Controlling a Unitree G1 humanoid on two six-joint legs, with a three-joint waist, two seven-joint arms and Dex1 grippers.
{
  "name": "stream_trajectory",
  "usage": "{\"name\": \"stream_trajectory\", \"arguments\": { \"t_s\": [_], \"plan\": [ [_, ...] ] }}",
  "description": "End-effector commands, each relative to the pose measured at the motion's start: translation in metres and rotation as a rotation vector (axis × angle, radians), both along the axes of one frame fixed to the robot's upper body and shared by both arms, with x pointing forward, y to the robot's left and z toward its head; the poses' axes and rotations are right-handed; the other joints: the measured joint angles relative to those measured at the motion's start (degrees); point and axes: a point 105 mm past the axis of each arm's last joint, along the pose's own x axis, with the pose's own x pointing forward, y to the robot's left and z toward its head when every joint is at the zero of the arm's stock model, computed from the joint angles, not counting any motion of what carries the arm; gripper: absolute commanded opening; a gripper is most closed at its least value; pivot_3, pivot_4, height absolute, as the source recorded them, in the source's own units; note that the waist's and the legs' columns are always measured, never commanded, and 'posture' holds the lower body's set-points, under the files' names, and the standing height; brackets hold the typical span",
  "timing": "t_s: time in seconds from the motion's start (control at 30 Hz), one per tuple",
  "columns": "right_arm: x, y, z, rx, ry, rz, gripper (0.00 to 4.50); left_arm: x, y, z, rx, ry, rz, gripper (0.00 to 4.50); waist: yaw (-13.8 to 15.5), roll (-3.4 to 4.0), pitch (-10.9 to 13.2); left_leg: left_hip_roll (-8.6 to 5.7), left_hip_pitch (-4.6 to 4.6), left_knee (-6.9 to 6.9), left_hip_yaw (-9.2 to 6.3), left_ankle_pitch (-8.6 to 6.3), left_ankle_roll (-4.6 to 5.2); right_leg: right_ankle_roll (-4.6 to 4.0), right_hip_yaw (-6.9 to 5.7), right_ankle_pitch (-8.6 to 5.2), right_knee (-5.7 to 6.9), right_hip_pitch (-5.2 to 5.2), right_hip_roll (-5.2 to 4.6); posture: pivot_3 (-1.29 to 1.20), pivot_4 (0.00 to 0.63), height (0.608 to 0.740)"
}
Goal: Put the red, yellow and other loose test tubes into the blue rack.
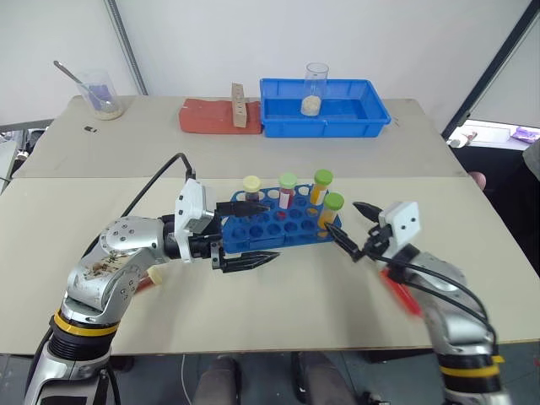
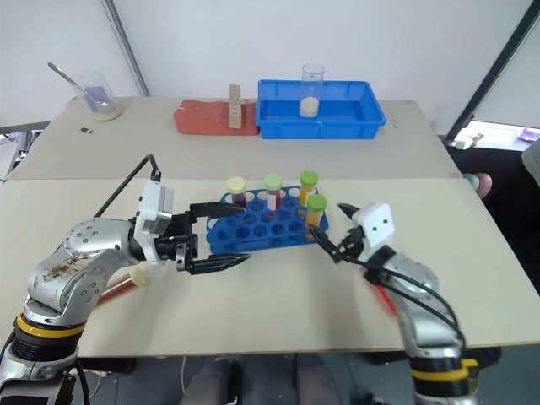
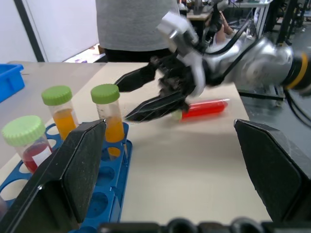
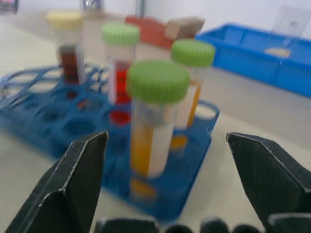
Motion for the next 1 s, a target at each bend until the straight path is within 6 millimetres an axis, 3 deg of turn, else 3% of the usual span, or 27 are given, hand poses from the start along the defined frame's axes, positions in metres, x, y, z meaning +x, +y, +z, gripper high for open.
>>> {"name": "stream_trajectory", "arguments": {
  "t_s": [0.03, 0.2, 0.37, 0.57, 0.7, 0.8, 1.0],
  "plan": [
    [-0.032, -0.012, 0.019, -0.173, 0.153, 0.019, 4.41, -0.016, 0.0, -0.001, 0.067, -0.04, -0.084, 4.5, -0.1, 0.03, 0.0, 0.0, 0.0, 0.01, 0.03, 0.0, 0.0, -0.11, 0.02, -0.07, 0.0, -0.01, -0.02, 0.0, 0.15, 0.74],
    [-0.041, -0.055, 0.011, -0.341, 0.414, -0.171, 4.41, -0.031, 0.006, -0.013, 0.172, -0.048, -0.194, 4.5, -0.2, -0.06, 0.0, 0.02, 0.12, 0.01, 0.01, 0.0, -0.01, -0.38, -0.01, -0.23, 0.01, 0.03, -0.02, 0.0, 0.15, 0.74],
    [-0.05, -0.08, -0.008, -0.376, 0.634, -0.255, 4.41, -0.039, -0.001, -0.02, 0.178, -0.052, -0.252, 4.5, 0.1, -0.06, 0.0, -0.01, 0.0, 0.02, 0.01, 0.0, -0.01, -0.35, 0.0, -0.22, -0.13, 0.02, -0.05, 0.0, 0.15, 0.74],
    [-0.041, -0.094, -0.025, -0.406, 0.745, -0.291, 4.41, -0.043, -0.011, -0.022, 0.151, -0.059, -0.279, 4.5, 0.4, -0.07, 0.0, -0.06, -0.11, 0.06, 0.04, -0.01, 0.0, -0.24, 0.04, -0.18, -0.25, -0.01, -0.08, 0.0, 0.15, 0.74],
    [-0.031, -0.091, -0.032, -0.438, 0.801, -0.249, 4.41, -0.045, -0.015, -0.025, 0.143, -0.063, -0.285, 4.5, 0.1, -0.06, 0.0, -0.05, -0.06, 0.06, 0.02, 0.0, 0.01, -0.24, 0.04, -0.18, -0.2, 0.0, -0.06, 0.0, 0.15, 0.74],
    [-0.023, -0.084, -0.032, -0.457, 0.827, -0.219, 3.62, -0.045, -0.017, -0.026, 0.138, -0.068, -0.287, 4.5, -0.2, -0.06, 0.0, -0.05, -0.07, 0.06, 0.02, 0.0, 0.01, -0.23, 0.04, -0.17, -0.2, -0.01, -0.06, 0.0, 0.15, 0.74],
    [-0.013, -0.074, -0.031, -0.451, 0.884, -0.195, 1.56, -0.043, -0.021, -0.027, 0.126, -0.077, -0.28, 4.5, -0.1, -0.06, 0.0, -0.05, -0.14, 0.05, 0.0, -0.01, 0.02, -0.21, 0.04, -0.17, -0.2, -0.04, -0.05, 0.0, 0.15, 0.74]
  ]
}}
